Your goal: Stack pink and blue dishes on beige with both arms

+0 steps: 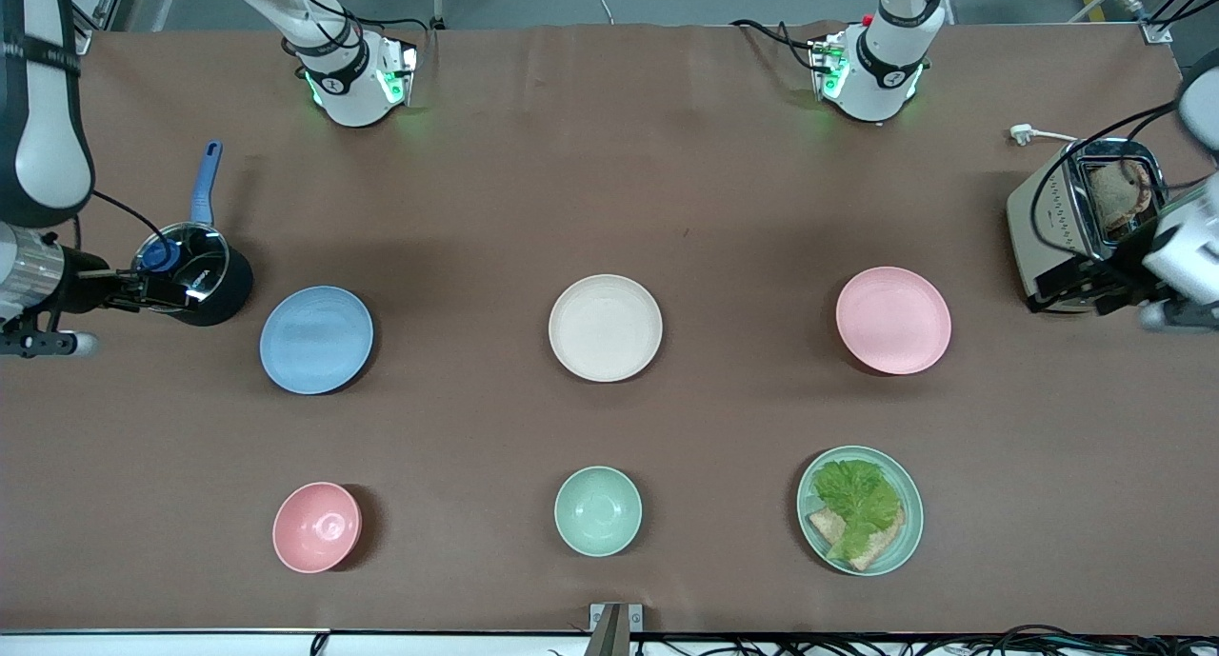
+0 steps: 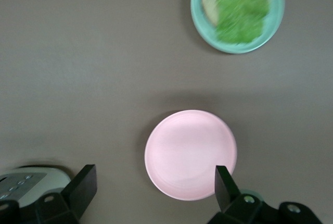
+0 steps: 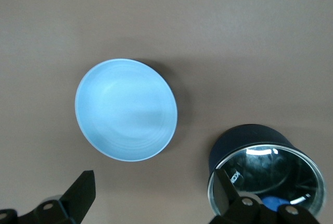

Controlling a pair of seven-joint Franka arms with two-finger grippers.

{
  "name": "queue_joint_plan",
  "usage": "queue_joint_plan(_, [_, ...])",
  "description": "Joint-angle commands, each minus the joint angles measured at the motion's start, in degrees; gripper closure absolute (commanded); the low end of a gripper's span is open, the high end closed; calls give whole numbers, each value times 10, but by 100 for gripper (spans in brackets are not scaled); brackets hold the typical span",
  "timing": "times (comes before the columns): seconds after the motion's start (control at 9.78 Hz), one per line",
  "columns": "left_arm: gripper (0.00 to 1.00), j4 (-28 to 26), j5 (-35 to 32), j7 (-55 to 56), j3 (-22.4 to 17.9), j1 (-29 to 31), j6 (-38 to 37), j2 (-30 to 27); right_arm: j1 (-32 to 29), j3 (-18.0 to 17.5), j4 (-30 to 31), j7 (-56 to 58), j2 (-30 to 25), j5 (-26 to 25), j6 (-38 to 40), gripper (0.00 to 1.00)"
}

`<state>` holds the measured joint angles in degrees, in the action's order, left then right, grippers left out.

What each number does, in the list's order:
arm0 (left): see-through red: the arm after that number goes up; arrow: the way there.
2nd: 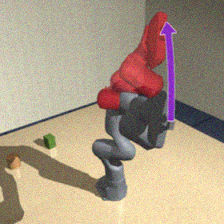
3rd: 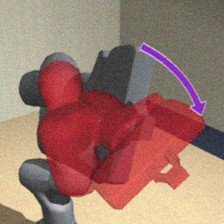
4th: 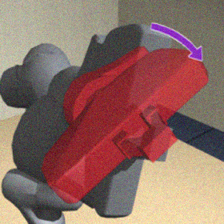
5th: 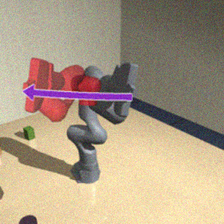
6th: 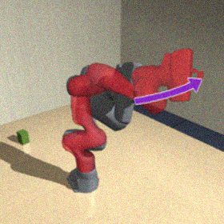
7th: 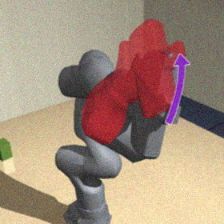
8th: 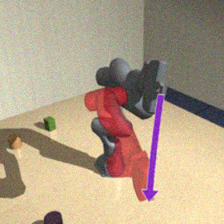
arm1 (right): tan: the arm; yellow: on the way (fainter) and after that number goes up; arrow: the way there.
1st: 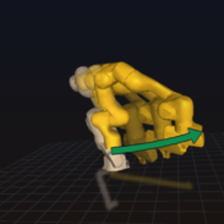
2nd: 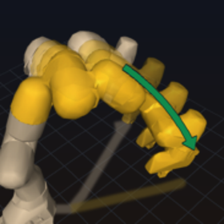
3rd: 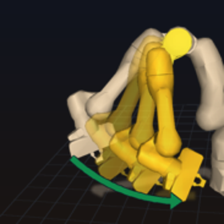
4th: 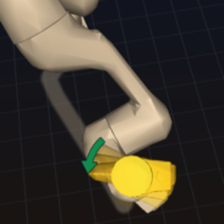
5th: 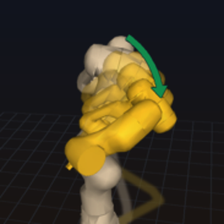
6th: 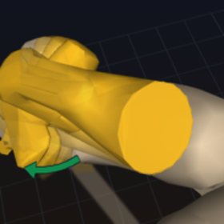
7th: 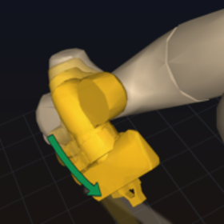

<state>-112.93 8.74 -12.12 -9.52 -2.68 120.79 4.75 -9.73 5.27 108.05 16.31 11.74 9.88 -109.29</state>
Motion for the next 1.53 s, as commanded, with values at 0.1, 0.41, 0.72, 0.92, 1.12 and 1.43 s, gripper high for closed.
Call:
queue_joint_plan(0.1, [3,-107,8,-21,-1,-3,136,61,-41,1,53,141,76,118,-80,0])
queue_joint_plan(0.41, [12,-113,8,-38,9,-5,174,154,-34,-2,82,163,125,123,-159,3])
queue_joint_plan(0.72, [21,-104,18,-40,15,-3,180,202,-30,-2,89,212,149,180,-173,16])
queue_joint_plan(0.92, [46,-100,58,-47,29,-4,180,217,-27,-3,98,218,152,194,-178,30])
queue_joint_plan(1.12, [84,-101,62,-54,29,0,179,214,-28,-3,99,238,166,210,-182,40])
queue_joint_plan(1.43, [100,-99,62,-58,29,0,173,193,-28,-2,98,242,170,218,-181,74])
